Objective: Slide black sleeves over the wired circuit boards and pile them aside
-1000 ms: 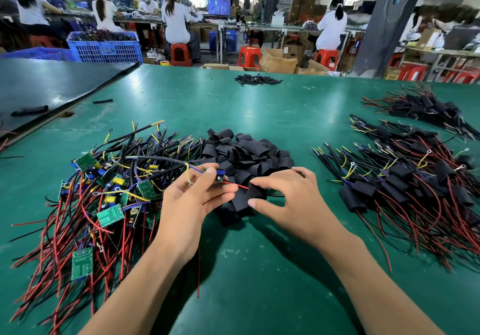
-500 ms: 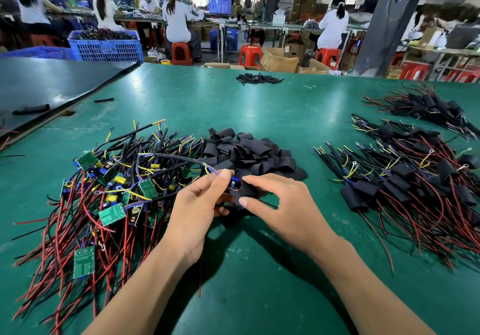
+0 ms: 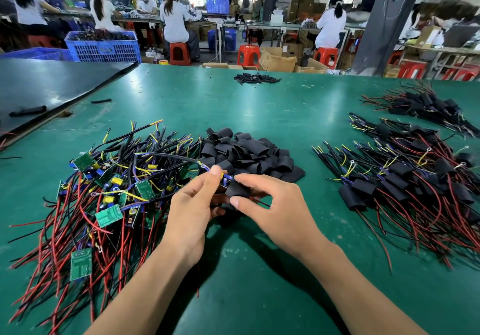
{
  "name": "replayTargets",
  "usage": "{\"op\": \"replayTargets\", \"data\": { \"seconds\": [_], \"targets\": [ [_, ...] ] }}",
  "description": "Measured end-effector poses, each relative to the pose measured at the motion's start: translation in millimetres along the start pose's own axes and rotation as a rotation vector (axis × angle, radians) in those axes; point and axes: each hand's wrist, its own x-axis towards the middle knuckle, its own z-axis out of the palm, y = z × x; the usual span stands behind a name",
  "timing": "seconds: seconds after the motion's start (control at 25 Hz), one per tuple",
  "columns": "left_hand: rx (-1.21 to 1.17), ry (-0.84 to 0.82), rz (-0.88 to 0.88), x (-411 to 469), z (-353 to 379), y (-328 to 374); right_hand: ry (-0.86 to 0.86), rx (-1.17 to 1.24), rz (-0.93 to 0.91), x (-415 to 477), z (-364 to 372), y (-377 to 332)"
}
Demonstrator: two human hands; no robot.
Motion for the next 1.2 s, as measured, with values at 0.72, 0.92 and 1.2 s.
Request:
{"op": "replayTargets", "data": {
  "seconds": [0.72,0.92,1.2],
  "targets": [
    [-0.117,-0.099,-0.202,4.5,-8.2,4.1,0.161,-0.181,-0.163,-0.2,-1.1,4.3],
    [-0.211,-0.051,-0.153,5.5,-6.5,3.3,0.272,-0.434,-0.326,1.5,0.0,1.9],
    [-0.327,0.034,-0.129,11.4,-4.8,-0.8,-0.019,-0.134,-0.068,-3.1,4.0,-1.3]
  ]
}}
